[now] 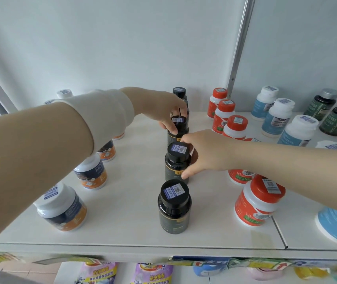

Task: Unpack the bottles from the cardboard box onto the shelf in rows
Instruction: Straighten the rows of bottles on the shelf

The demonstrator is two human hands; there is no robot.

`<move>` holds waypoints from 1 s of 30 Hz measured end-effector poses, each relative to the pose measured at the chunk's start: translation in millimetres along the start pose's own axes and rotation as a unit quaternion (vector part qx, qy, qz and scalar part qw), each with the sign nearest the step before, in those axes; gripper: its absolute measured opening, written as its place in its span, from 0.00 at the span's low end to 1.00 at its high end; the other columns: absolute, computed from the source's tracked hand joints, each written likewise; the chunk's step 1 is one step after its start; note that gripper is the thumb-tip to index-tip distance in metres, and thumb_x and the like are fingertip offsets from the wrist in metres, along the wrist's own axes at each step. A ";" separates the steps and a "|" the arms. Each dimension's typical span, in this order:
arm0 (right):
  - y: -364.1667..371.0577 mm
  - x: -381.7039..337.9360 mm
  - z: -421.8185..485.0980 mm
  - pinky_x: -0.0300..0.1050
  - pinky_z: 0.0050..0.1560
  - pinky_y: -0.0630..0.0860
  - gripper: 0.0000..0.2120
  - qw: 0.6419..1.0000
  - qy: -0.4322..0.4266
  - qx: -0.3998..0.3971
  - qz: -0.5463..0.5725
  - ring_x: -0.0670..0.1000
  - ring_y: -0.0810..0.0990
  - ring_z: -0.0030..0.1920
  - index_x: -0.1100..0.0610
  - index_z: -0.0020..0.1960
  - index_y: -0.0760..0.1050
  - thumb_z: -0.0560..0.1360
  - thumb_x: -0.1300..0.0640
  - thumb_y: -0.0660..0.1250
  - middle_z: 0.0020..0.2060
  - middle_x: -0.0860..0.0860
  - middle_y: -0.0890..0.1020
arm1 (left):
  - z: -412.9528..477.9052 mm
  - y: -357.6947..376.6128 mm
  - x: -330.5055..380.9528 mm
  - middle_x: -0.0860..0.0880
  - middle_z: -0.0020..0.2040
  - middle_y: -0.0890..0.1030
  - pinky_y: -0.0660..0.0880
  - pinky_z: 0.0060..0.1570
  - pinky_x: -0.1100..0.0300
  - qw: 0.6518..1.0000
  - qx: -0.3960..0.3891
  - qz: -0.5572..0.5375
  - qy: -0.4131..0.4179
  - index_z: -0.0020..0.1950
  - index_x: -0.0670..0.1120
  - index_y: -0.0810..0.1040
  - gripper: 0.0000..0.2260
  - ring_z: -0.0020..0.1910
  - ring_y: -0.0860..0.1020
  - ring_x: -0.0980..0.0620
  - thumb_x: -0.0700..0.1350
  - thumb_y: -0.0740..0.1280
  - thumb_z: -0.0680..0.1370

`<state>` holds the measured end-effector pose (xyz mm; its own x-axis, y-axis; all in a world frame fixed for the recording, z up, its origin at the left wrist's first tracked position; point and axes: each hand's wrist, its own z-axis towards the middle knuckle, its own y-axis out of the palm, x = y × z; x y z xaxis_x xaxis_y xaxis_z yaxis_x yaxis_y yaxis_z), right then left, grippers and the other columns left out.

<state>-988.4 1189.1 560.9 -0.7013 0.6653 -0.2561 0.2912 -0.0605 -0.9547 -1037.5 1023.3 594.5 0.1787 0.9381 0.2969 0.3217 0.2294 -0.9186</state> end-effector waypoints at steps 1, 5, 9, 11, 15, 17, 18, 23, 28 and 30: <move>0.1 -0.1 0.1 0.47 0.55 0.74 0.30 1.000 0.001 -0.002 -0.001 0.55 0.76 0.54 0.61 0.61 0.69 0.67 0.46 0.73 0.55 0.56 0.78 | 0.1 0.2 0.0 0.54 0.55 0.73 0.70 0.39 0.69 1.000 0.001 0.000 0.000 0.63 0.49 0.72 0.22 0.51 0.81 0.45 0.45 0.73 0.72; 0.9 0.0 0.1 0.48 0.57 0.75 0.30 1.000 0.005 -0.009 0.003 0.55 0.76 0.55 0.61 0.62 0.69 0.68 0.46 0.73 0.56 0.56 0.78 | 0.6 1.1 0.5 0.54 0.56 0.72 0.70 0.40 0.65 1.000 0.001 0.003 -0.002 0.64 0.49 0.71 0.22 0.52 0.81 0.45 0.45 0.73 0.72; 0.5 0.0 -0.7 0.49 0.57 0.75 0.30 1.000 0.007 -0.007 0.027 0.55 0.76 0.55 0.61 0.62 0.69 0.67 0.47 0.74 0.56 0.56 0.78 | 0.7 1.0 -0.3 0.54 0.56 0.72 0.70 0.40 0.67 1.000 0.004 0.005 0.000 0.64 0.50 0.71 0.22 0.52 0.81 0.45 0.46 0.73 0.72; 0.8 0.3 -1.1 0.49 0.57 0.74 0.30 1.000 0.007 -0.007 0.029 0.54 0.76 0.55 0.61 0.62 0.69 0.67 0.47 0.74 0.56 0.56 0.78 | 0.8 1.4 -0.4 0.53 0.56 0.72 0.70 0.40 0.67 1.000 0.005 0.000 -0.004 0.64 0.50 0.71 0.23 0.53 0.81 0.45 0.46 0.73 0.72; 1.1 0.1 -1.9 0.48 0.57 0.73 0.30 0.999 0.005 -0.003 0.032 0.54 0.76 0.56 0.61 0.63 0.68 0.68 0.48 0.74 0.57 0.55 0.78 | 1.3 3.1 -1.4 0.53 0.57 0.72 0.70 0.40 0.67 1.000 0.009 -0.007 -0.012 0.65 0.50 0.70 0.24 0.53 0.80 0.46 0.46 0.73 0.71; 0.9 0.5 -1.8 0.44 0.54 0.74 0.30 0.999 0.007 -0.005 0.040 0.51 0.76 0.53 0.60 0.63 0.68 0.68 0.49 0.74 0.57 0.54 0.78 | 0.3 3.2 -0.9 0.53 0.59 0.74 0.71 0.42 0.65 1.000 0.008 -0.002 -0.015 0.65 0.50 0.70 0.25 0.53 0.80 0.47 0.47 0.74 0.71; -0.2 0.6 -2.3 0.40 0.50 0.73 0.30 0.999 0.008 -0.007 0.047 0.49 0.75 0.50 0.59 0.64 0.67 0.68 0.49 0.74 0.58 0.53 0.78 | -0.9 2.7 -0.1 0.53 0.60 0.74 0.71 0.45 0.63 1.000 0.007 0.006 -0.016 0.65 0.50 0.70 0.25 0.53 0.80 0.47 0.47 0.74 0.70; -36.9 5.4 -15.7 0.24 0.37 0.69 0.26 0.997 0.025 0.027 0.066 0.43 0.75 0.48 0.54 0.65 0.69 0.70 0.52 0.73 0.56 0.47 0.79 | -11.1 -20.5 16.6 0.53 0.61 0.77 0.72 0.58 0.53 0.996 0.007 0.081 -0.023 0.65 0.52 0.70 0.25 0.54 0.80 0.48 0.50 0.74 0.70; -87.8 37.9 -49.3 0.32 0.40 0.70 0.17 0.993 0.059 0.106 -0.015 0.46 0.77 0.47 0.53 0.57 0.75 0.70 0.52 0.72 0.53 0.48 0.81 | -9.7 -49.0 60.1 0.52 0.59 0.79 0.72 0.55 0.55 0.981 0.048 0.186 -0.010 0.63 0.50 0.72 0.21 0.52 0.76 0.50 0.48 0.72 0.72; -97.6 56.1 -64.1 0.36 0.45 0.68 0.17 0.989 0.076 0.104 -0.069 0.50 0.78 0.52 0.56 0.58 0.75 0.71 0.54 0.71 0.55 0.51 0.81 | -5.6 -47.4 81.1 0.51 0.59 0.78 0.71 0.54 0.56 0.970 0.040 0.240 -0.008 0.65 0.49 0.71 0.21 0.52 0.74 0.51 0.48 0.71 0.73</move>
<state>-1014.5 1280.0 649.4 -0.6138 0.7816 -0.1111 0.0485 -0.1032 -0.9935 -1033.0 1087.0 663.6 0.2756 0.9453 -0.1743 0.1316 -0.2167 -0.9673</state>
